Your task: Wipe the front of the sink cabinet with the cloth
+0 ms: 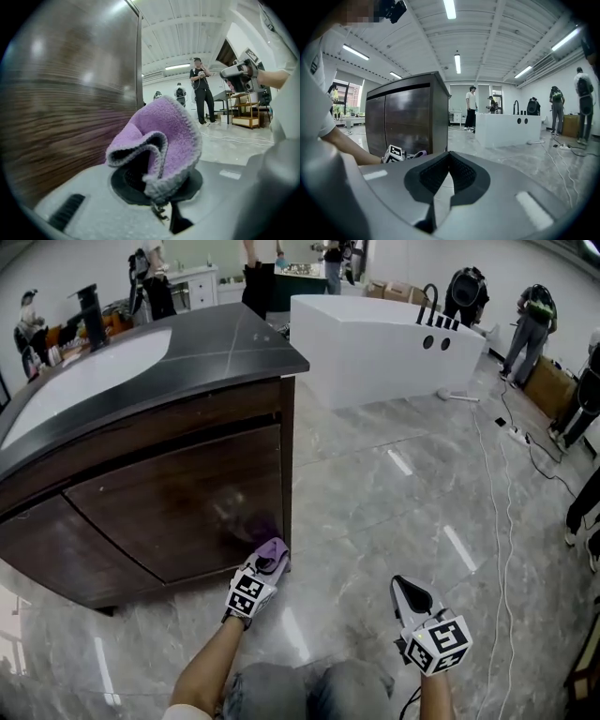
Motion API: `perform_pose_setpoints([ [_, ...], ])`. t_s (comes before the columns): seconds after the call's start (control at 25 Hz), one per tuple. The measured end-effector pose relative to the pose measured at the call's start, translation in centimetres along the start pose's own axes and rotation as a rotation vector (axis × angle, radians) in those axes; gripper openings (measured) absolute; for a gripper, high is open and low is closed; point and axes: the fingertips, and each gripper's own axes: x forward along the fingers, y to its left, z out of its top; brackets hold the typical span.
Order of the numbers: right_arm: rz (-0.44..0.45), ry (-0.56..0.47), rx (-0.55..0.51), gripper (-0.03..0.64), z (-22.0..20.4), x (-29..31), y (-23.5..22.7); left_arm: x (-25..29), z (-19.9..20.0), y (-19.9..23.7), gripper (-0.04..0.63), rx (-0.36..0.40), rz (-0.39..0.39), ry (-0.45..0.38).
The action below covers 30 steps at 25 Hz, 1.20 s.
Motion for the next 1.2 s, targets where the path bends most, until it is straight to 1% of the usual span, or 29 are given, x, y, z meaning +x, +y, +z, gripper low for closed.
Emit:
perform_pose_setpoints([
  [0.16,-0.027,0.009,0.007,0.006,-0.5,-1.1,-1.2,2.6,2.1,-1.5,0.051,0.007,-0.034,-0.017],
  [0.28,-0.033,0.008,0.002,0.006,-0.2,-1.4,-1.5,3.5,3.5,-2.3,0.05,0.011,-0.051,-0.035],
  [0.4,-0.022,-0.001,-0.012,0.006,0.5,-1.4,-1.3,3.2,5.1,-3.2,0.049,0.018,-0.067,-0.061],
  [0.52,0.005,-0.027,-0.017,0.006,1.6,-0.8,-0.4,1.6,7.3,-3.5,0.05,0.053,-0.069,-0.086],
  [0.72,0.079,-0.055,-0.026,0.006,4.0,0.7,2.5,-3.1,13.7,-4.2,0.049,0.106,-0.075,-0.173],
  [0.8,0.113,-0.062,-0.039,0.006,5.2,1.5,4.1,-5.5,15.8,-4.1,0.049,0.127,-0.072,-0.196],
  [0.92,0.178,-0.083,-0.057,0.006,7.6,3.2,6.6,-9.4,18.2,-2.8,0.049,0.093,-0.047,-0.22],
  [1.0,0.222,-0.098,-0.069,0.006,9.3,4.2,8.5,-12.4,19.5,-1.7,0.049,0.082,-0.012,-0.232],
  [1.2,0.331,-0.122,-0.107,0.007,13.5,5.9,13.3,-19.8,22.1,1.2,0.048,0.076,0.11,-0.236],
])
